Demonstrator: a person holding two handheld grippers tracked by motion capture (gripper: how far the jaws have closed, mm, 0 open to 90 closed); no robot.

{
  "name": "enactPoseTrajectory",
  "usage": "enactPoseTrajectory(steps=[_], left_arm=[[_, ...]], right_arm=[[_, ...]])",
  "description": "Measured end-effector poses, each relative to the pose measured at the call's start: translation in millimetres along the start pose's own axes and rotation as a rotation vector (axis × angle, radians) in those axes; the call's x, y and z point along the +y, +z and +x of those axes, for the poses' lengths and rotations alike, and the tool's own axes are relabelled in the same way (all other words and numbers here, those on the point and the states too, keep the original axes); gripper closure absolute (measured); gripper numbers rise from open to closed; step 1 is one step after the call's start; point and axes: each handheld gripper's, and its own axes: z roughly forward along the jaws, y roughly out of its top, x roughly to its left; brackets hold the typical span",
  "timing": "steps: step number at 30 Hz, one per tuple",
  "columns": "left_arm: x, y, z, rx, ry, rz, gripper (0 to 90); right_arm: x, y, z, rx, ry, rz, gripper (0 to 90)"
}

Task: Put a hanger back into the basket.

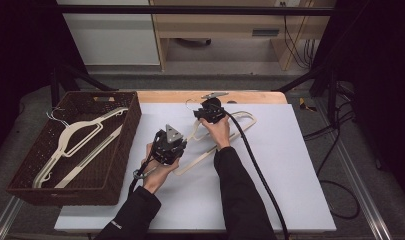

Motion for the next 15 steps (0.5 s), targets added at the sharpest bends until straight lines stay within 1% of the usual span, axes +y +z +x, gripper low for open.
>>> enactPoseTrajectory(steps=[1,2,3,4,5,6,8,9,11,12,13,15], left_arm=[[-0.5,-0.3,0.4,0.0,0.007,0.003,79.2],[-0.9,-0.5,0.1,-0.001,0.001,0.0,79.2],[-1.7,-0.3,-0.6,-0.002,-0.009,-0.009,79.2],[-2.3,-0.5,-0.5,-0.004,-0.009,-0.008,79.2],[-3.3,-0.6,0.3,-0.007,-0.007,-0.003,79.2],[-4.0,0.0,0.3,-0.009,-0.015,-0.006,79.2],[-5.8,0.9,1.7,-0.015,-0.029,-0.004,79.3],[-7.2,1.7,2.5,-0.025,-0.044,-0.007,79.4],[-8.9,1.7,4.3,-0.039,-0.053,-0.003,79.5],[-9.7,1.7,5.4,-0.046,-0.054,0.0,79.5],[-10.0,1.6,6.2,-0.055,-0.06,0.004,79.6],[-9.9,0.9,7.5,-0.056,-0.056,0.005,79.7]], right_arm=[[0.2,-0.4,0.3,0.01,-0.008,0.0,81.9],[0.7,-1.3,1.8,0.021,-0.002,0.004,84.9],[0.7,-1.4,1.7,0.024,-0.013,-0.001,85.6],[1.0,-2.5,2.0,0.028,-0.017,0.006,87.0],[1.2,-3.5,1.4,0.031,-0.024,0.007,87.3],[1.9,-5.7,0.8,0.037,-0.018,0.011,87.9],[3.4,-9.9,-0.9,0.047,-0.023,0.006,88.8],[4.0,-11.6,-1.3,0.05,-0.025,0.005,88.9],[5.6,-16.6,-1.8,0.062,-0.029,0.009,89.2],[6.0,-18.8,-1.7,0.071,-0.032,0.003,89.2],[6.6,-21.3,-1.4,0.074,-0.039,0.001,89.3],[7.3,-25.6,-1.2,0.081,-0.06,-0.012,89.4]])
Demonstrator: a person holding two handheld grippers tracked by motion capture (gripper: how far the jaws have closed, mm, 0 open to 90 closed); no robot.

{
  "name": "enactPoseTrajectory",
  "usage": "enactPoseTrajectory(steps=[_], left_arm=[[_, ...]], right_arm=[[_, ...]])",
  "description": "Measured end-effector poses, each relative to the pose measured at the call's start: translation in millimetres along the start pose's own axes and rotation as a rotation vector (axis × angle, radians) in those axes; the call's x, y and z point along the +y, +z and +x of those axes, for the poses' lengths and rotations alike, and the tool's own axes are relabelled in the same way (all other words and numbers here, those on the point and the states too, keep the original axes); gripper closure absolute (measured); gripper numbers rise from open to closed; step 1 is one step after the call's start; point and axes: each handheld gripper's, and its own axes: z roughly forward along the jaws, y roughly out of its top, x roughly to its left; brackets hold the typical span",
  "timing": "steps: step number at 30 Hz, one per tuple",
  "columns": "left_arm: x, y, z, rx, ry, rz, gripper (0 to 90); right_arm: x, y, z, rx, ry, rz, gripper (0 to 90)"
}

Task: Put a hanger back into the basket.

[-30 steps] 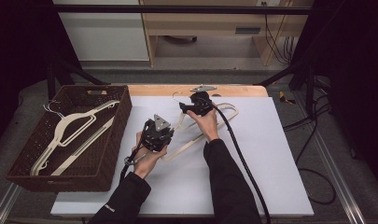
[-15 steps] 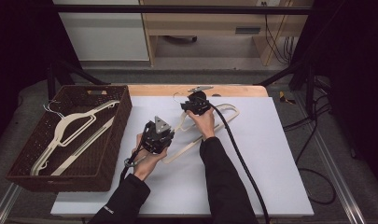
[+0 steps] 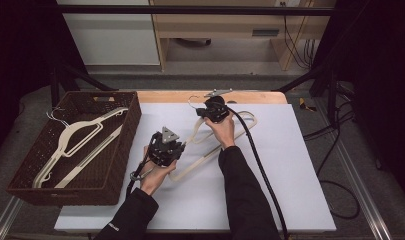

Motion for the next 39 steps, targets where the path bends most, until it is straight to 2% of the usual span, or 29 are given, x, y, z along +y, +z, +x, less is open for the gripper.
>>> enactPoseTrajectory(steps=[3,5,6,8,10,11,12,14,15,19,20,25,27,31,34,39], left_arm=[[1.7,-2.4,0.7,-0.03,0.01,-0.016,80.4],[4.5,-4.1,1.1,-0.038,0.001,-0.017,75.8],[6.9,-5.0,2.8,-0.04,0.007,-0.008,70.5],[11.8,-5.4,6.2,-0.044,-0.03,-0.03,60.3],[18.0,-5.5,9.8,-0.073,-0.069,-0.053,52.3],[21.4,-4.8,11.1,-0.098,-0.088,-0.065,48.6],[25.3,-3.8,8.7,-0.163,-0.142,-0.062,45.1],[32.7,-0.3,13.9,-0.146,-0.095,-0.078,42.8],[36.1,2.2,12.9,-0.152,-0.098,-0.084,42.7],[49.7,13.6,4.9,-0.186,-0.086,-0.059,46.7],[51.9,16.2,3.2,-0.191,-0.083,-0.054,50.7],[55.8,25.4,-1.7,-0.2,-0.088,-0.038,60.9],[55.8,27.3,-1.9,-0.233,-0.101,-0.032,64.5],[55.8,26.8,-5.4,-0.243,-0.093,-0.018,76.5],[55.4,23.8,-3.5,-0.257,-0.116,-0.013,79.5],[55.1,13.5,-6.8,-0.275,-0.109,-0.044,82.1]], right_arm=[[1.0,-7.9,3.3,0.007,-0.019,-0.007,89.5],[0.9,-12.0,6.6,0.006,-0.039,-0.016,89.5],[0.5,-13.8,8.2,0.008,-0.05,-0.023,89.5],[-0.8,-17.9,11.5,0.011,-0.053,-0.028,89.5],[-2.2,-22.9,12.8,0.017,-0.068,-0.041,89.6],[-2.4,-25.4,13.9,0.019,-0.069,-0.041,89.6],[-2.5,-27.7,14.3,0.023,-0.085,-0.051,89.5],[-2.6,-33.4,16.9,0.03,-0.096,-0.067,89.6],[-2.6,-36.2,18.6,0.033,-0.101,-0.072,89.6],[-2.6,-47.1,24.1,0.047,-0.127,-0.102,89.6],[-3.1,-51.1,26.2,0.056,-0.123,-0.112,89.6],[-4.4,-64.1,35.1,0.08,-0.136,-0.151,89.5],[-5.8,-70.1,38.7,0.096,-0.154,-0.161,89.5],[-8.3,-76.3,42.1,0.107,-0.166,-0.179,89.5],[-9.5,-82.3,45.4,0.12,-0.176,-0.196,89.4],[-10.7,-94.9,51.6,0.113,-0.184,-0.225,88.7]])
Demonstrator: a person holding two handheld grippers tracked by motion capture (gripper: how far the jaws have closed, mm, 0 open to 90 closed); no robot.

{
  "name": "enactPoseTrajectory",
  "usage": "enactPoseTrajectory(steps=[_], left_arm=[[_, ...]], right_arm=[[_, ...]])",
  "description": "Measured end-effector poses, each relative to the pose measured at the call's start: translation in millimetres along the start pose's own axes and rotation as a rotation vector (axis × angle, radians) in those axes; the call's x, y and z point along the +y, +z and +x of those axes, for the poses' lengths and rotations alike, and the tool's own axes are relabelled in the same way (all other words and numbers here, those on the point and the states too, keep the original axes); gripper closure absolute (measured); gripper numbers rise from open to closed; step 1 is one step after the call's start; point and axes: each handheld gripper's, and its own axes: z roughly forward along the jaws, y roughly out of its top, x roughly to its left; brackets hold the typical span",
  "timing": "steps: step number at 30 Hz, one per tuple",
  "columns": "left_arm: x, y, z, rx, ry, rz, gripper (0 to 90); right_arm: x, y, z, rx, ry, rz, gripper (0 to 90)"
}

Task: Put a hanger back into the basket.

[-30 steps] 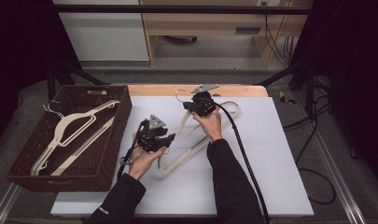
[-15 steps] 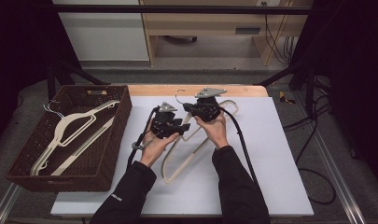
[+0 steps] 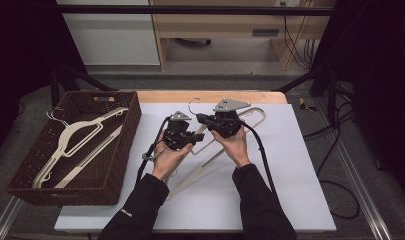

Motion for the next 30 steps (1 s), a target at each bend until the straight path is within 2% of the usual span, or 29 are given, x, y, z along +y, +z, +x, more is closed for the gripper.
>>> enactPoseTrajectory(steps=[2,4,5,7,8,11,15,21,25,30], left_arm=[[-0.4,-2.9,-2.9,0.001,0.007,-0.015,84.9],[-0.8,-5.3,-8.1,0.064,0.049,-0.012,85.3],[-1.7,-5.9,-8.5,0.061,0.05,-0.011,85.5],[-3.4,-8.1,-5.6,0.019,0.039,-0.011,85.6],[-3.9,-8.9,-5.4,0.012,0.033,-0.018,85.6],[-3.4,-13.6,-7.6,0.052,0.052,-0.029,85.6],[-2.0,-24.7,-7.3,0.044,0.067,-0.038,85.6],[2.3,-45.7,-11.8,0.057,0.12,-0.062,85.6],[5.5,-60.5,-14.8,0.06,0.152,-0.07,85.6],[8.9,-79.1,-16.5,0.074,0.189,-0.077,85.6]], right_arm=[[0.5,-6.4,2.2,-0.001,0.006,-0.009,87.3],[0.0,-14.0,4.4,0.001,0.015,-0.012,83.5],[-0.2,-16.8,5.8,0.001,0.011,-0.01,81.9],[-0.6,-26.3,9.2,-0.007,0.006,-0.025,76.0],[-0.8,-31.8,10.7,-0.01,0.002,-0.025,73.6],[-3.7,-49.5,13.5,-0.014,0.014,-0.037,66.2],[-11.8,-76.4,14.3,-0.016,0.05,-0.057,52.3],[-29.4,-115.7,12.0,-0.084,0.1,-0.08,29.3],[-46.7,-137.1,9.5,-0.152,0.128,-0.087,18.0],[-65.8,-153.3,5.2,-0.202,0.16,-0.072,11.8]])
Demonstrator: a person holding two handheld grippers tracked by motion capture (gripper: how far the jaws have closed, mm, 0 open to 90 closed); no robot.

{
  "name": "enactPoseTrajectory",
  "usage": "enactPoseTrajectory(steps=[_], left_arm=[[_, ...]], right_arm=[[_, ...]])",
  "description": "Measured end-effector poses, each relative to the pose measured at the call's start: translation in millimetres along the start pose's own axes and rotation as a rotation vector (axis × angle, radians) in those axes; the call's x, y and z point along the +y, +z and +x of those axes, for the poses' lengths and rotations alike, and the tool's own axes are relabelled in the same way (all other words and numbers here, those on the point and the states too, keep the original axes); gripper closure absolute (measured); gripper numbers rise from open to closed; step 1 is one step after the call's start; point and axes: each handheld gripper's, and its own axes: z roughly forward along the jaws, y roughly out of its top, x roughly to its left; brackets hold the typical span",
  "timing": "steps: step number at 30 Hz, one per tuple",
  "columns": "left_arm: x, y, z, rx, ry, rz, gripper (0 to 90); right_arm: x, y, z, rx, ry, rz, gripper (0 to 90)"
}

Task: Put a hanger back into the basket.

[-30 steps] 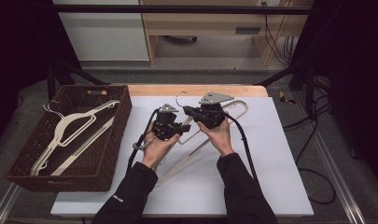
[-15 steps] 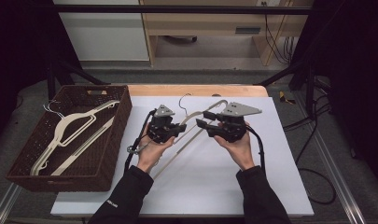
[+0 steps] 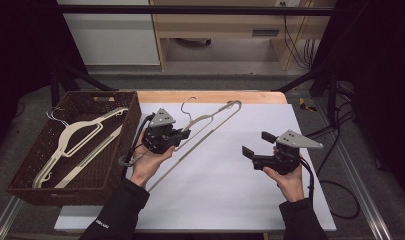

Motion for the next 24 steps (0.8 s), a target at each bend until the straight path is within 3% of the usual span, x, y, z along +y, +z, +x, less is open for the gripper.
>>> enactPoseTrajectory(steps=[9,24], left_arm=[[6.9,-30.7,12.6,-0.007,0.017,-0.029,85.6],[10.0,-86.5,45.1,0.048,-0.005,-0.082,85.6]], right_arm=[[-18.9,-19.1,-11.4,-0.068,0.029,0.009,6.3],[-23.7,-30.4,-15.6,-0.062,0.018,0.01,1.7]])
